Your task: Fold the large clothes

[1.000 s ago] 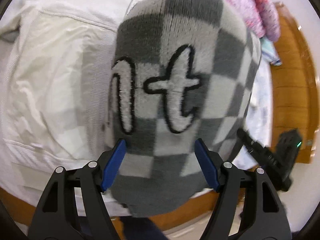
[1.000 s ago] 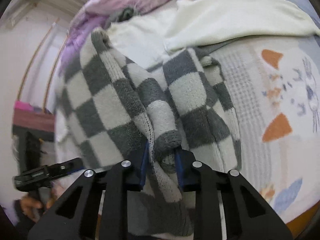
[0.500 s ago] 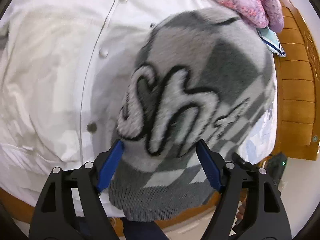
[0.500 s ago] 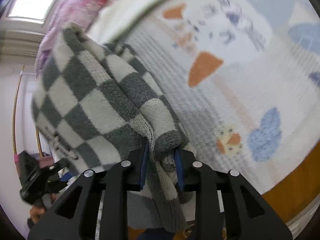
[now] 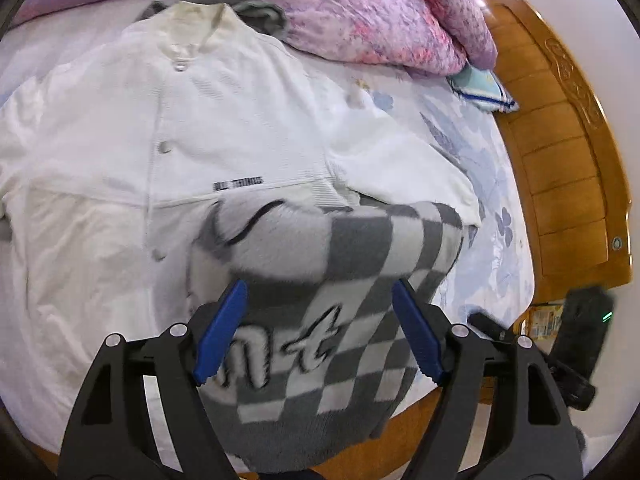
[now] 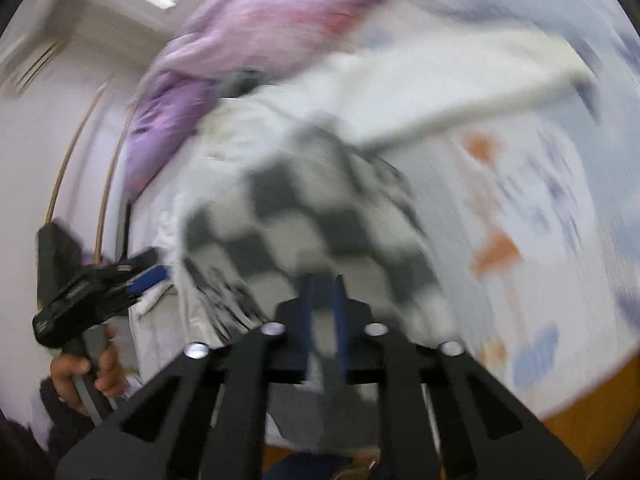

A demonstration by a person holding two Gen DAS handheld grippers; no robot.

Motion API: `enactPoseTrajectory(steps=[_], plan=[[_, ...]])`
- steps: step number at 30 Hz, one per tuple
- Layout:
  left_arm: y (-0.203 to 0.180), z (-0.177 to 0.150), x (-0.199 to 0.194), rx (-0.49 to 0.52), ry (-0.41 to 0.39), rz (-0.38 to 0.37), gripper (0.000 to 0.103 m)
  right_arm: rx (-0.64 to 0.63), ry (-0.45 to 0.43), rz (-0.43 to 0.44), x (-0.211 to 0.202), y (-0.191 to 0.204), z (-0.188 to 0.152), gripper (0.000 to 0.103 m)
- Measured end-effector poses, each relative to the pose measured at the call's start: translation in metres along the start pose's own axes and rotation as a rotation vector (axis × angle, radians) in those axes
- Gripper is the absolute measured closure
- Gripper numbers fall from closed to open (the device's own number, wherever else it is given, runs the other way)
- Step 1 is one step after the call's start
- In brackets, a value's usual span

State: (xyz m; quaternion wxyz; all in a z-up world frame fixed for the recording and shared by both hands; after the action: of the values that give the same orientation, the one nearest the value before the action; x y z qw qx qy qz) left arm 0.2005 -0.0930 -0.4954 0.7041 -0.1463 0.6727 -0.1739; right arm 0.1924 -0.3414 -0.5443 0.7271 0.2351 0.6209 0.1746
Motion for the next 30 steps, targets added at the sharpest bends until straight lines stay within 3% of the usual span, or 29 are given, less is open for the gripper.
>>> enactPoseTrajectory(steps=[2, 4, 6, 8, 11, 16, 21, 24, 27, 30], plan=[[-0.008, 0.011, 0.021, 0.026, 0.047, 0.046, 0.028, -0.047, 0.011, 0.008, 0.019, 0.017, 0.022, 0.1], [-0.007, 0.022, 0.036, 0.046, 0.068, 0.108, 0.028, -0.095, 0.027, -0.062, 0.047, 0.023, 0.042, 0.1], [0.0, 0.032, 0.051, 0.037, 0.098, 0.148, 0.027, -0.081, 0.068, -0.103, 0.071, 0.01, 0.048, 0.1], [0.008, 0.038, 0.061, 0.013, 0.122, 0.143, 0.027, -0.034, 0.138, -0.177, 0.103, -0.018, 0.052, 0.103], [0.015, 0.048, 0.076, -0.006, 0.16, 0.142, 0.026, -0.009, 0.17, -0.161, 0.124, -0.043, 0.051, 0.103], [0.018, 0.067, 0.107, -0.01, 0.213, 0.178, 0.021, 0.001, 0.187, -0.162, 0.136, -0.052, 0.061, 0.103], [0.017, 0.073, 0.115, 0.016, 0.23, 0.193, 0.017, 0.033, 0.197, -0.154, 0.138, -0.05, 0.063, 0.103], [0.015, 0.068, 0.1, 0.033, 0.183, 0.146, 0.015, 0.047, 0.176, -0.08, 0.123, -0.045, 0.057, 0.103], [0.017, 0.054, 0.072, 0.041, 0.103, 0.051, 0.015, 0.041, 0.147, 0.026, 0.096, -0.041, 0.037, 0.09], [0.033, 0.035, 0.048, -0.009, 0.047, -0.026, 0.015, 0.046, 0.072, 0.027, 0.059, -0.045, 0.0, 0.059]])
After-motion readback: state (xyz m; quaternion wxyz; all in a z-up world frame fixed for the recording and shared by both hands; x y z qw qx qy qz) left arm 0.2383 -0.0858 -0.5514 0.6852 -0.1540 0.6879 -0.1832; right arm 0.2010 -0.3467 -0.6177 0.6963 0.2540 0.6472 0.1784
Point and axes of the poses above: each gripper's, at about its wrist camera, not at the fingertips, and x roughly the way its jaws point, y to its left, z to its top, the point moved 6 cm from there along x, roughly the way its jaws point, and after that the axes turned 10 degrees about y, right-handed, at the moved point
